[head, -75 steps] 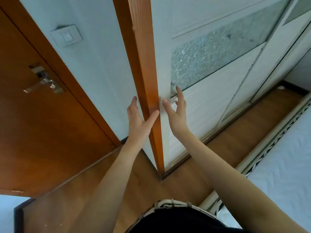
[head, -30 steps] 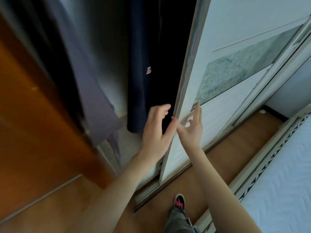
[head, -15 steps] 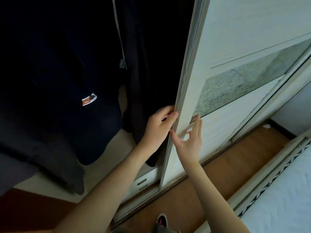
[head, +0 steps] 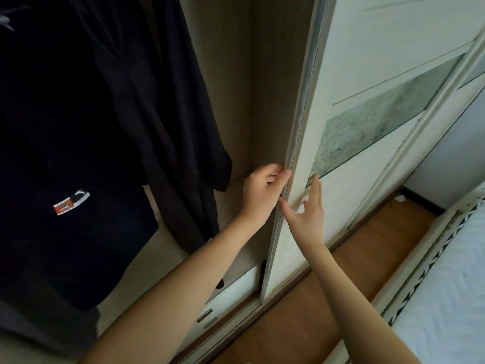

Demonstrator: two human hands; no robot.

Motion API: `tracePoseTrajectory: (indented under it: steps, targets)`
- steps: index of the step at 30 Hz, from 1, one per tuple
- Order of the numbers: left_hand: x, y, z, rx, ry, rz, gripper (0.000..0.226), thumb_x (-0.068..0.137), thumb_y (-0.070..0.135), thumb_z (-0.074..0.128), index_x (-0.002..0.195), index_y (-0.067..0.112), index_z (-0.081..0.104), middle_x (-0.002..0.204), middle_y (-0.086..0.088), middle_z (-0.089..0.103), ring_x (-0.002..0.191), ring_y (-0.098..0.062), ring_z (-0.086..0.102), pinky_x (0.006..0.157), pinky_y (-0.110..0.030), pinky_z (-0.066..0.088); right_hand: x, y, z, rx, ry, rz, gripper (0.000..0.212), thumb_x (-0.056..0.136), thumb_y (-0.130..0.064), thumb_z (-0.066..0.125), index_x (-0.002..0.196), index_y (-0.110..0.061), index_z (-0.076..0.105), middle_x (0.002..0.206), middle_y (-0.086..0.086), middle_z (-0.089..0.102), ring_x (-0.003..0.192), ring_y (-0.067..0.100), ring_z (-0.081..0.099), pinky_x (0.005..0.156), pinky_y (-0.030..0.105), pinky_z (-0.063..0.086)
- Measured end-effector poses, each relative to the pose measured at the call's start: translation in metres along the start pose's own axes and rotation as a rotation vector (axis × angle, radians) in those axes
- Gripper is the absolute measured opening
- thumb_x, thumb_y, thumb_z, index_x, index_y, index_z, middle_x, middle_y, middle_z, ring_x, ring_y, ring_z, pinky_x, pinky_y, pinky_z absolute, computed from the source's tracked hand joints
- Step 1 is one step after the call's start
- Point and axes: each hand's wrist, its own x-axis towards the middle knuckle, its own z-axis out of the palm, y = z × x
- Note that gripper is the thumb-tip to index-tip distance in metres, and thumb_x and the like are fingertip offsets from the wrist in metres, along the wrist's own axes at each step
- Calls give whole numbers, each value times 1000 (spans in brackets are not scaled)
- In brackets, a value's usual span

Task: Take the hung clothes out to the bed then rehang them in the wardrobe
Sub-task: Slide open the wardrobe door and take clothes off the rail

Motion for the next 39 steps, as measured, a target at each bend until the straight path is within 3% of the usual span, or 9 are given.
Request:
tracePoseTrajectory:
  steps: [7,14,19,21,25,30,33,36,39]
  targets:
    - [24,7,38,-37,-3,-69,23,89,19,64,101,0,70,97,-12,73,80,-13,65,69,-10,45,33,15,-19,6,-26,41,106,72,-67,62,155,-30,6,163,-4,16,149,9,8,112,46,36]
    - [39,16,64,-21,19,-62,18,89,7,62,93,-8,69,79,-8,66,55,15,57,55,-2,40,56,23,-28,-1,-16,50,106,72,-63,62,156,-28,6,162,-7,17,149,13,15,111,45,37]
    - [37,16,54,-77,-38,-115,19,88,8,65,97,-9,68,87,-13,68,61,12,60,61,-3,43,53,23,-25,-14,-15,50,102,77,-60,62,156,-26,8,161,-11,16,149,10,13,112,42,37]
    - [32,22,39,-71,-115,-133,24,90,10,63,108,-5,66,101,-16,68,74,5,61,67,-1,44,44,14,-23,94,-3,126,92,81,-53,65,154,-25,17,156,-7,27,145,10,25,110,39,38]
    - [2,26,-19,8,-239,-104,30,91,20,61,121,13,62,117,1,65,101,-2,61,83,-4,45,-17,-14,-1,342,101,338,58,93,-21,61,145,-16,36,139,0,43,127,14,47,101,34,45]
    - [-53,41,-121,143,-94,-17,27,92,20,59,118,19,64,117,8,64,112,-2,59,99,-20,47,-86,-80,45,486,-272,455,18,94,-11,57,110,-16,60,110,5,66,100,20,65,87,35,53]
    - [-85,70,-189,237,62,61,26,93,19,56,118,23,64,114,12,65,115,-3,58,99,-19,46,-93,-150,66,592,-531,250,20,94,1,52,97,-12,67,88,10,73,90,26,70,85,40,57]
    - [-108,113,-253,316,243,176,26,92,25,54,115,24,65,112,12,66,114,-7,60,95,-19,47,-86,-232,79,659,-715,-35,27,94,7,47,99,-10,67,87,10,73,87,23,71,83,36,57]
    - [-114,166,-308,442,442,359,23,92,20,54,112,18,66,107,7,67,108,-9,63,89,-17,48,-70,-322,84,725,-750,-334,27,92,9,49,99,-10,67,87,12,72,85,22,70,84,38,56]
